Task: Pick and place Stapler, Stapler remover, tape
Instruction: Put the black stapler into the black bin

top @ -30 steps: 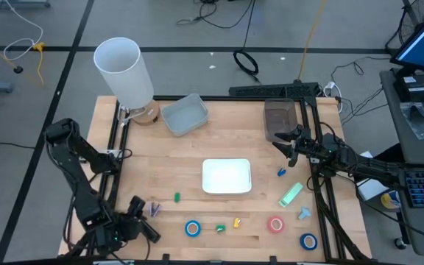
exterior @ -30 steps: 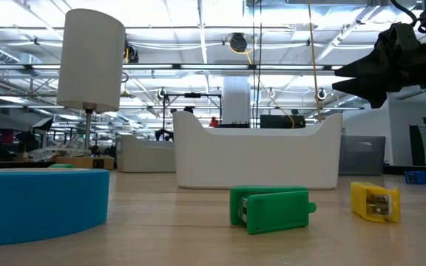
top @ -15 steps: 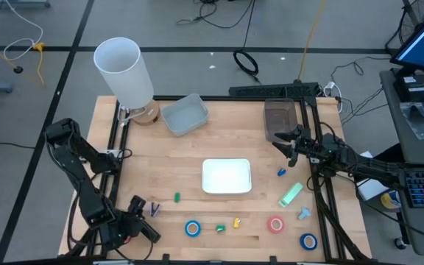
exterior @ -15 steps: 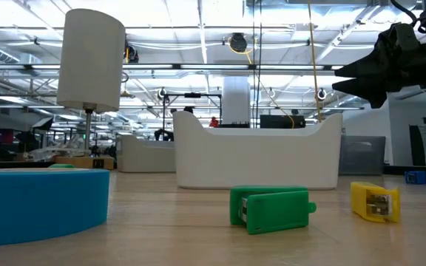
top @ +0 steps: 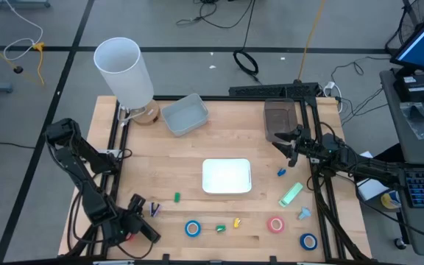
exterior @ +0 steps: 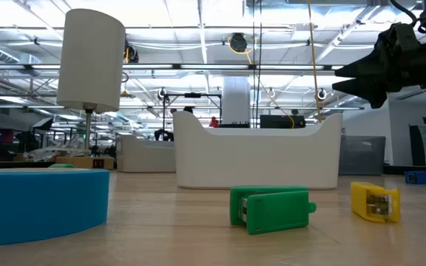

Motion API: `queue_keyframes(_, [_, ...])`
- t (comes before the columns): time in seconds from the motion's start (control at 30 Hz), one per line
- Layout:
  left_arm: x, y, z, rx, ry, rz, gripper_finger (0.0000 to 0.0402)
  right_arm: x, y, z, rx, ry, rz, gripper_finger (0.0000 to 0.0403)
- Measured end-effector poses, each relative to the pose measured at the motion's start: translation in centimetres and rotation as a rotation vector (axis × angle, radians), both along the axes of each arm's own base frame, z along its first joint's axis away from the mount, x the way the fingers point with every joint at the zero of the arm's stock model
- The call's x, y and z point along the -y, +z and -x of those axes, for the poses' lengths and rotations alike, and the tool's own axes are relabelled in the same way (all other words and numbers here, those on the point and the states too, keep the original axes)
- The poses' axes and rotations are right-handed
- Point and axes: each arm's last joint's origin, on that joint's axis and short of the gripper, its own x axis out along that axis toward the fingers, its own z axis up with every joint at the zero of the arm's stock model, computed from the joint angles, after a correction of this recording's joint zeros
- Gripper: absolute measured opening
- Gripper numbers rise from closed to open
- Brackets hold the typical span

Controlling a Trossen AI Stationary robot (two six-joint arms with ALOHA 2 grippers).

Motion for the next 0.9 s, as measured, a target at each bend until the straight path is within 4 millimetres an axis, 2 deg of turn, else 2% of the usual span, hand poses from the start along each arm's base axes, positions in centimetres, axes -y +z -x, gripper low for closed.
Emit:
queue_keyframes(0.23, [-0.46,-0.80,0.27,-0.016,-0.001,-0.010,0.0239,0.00,0.00,0.00,0.000,0.000,0.000,0.0210])
queue_keyframes(0.7, [-0.60,-0.85,0.29,-0.007,0.000,-0.029,0.0239,0.00,0.00,0.00,0.000,0.000,0.000,0.0210])
queue_keyframes(0.9, [-0.59,-0.84,0.29,-0.017,0.070,-0.005,0.0239,0.00,0.00,0.00,0.000,0.000,0.000,0.0210])
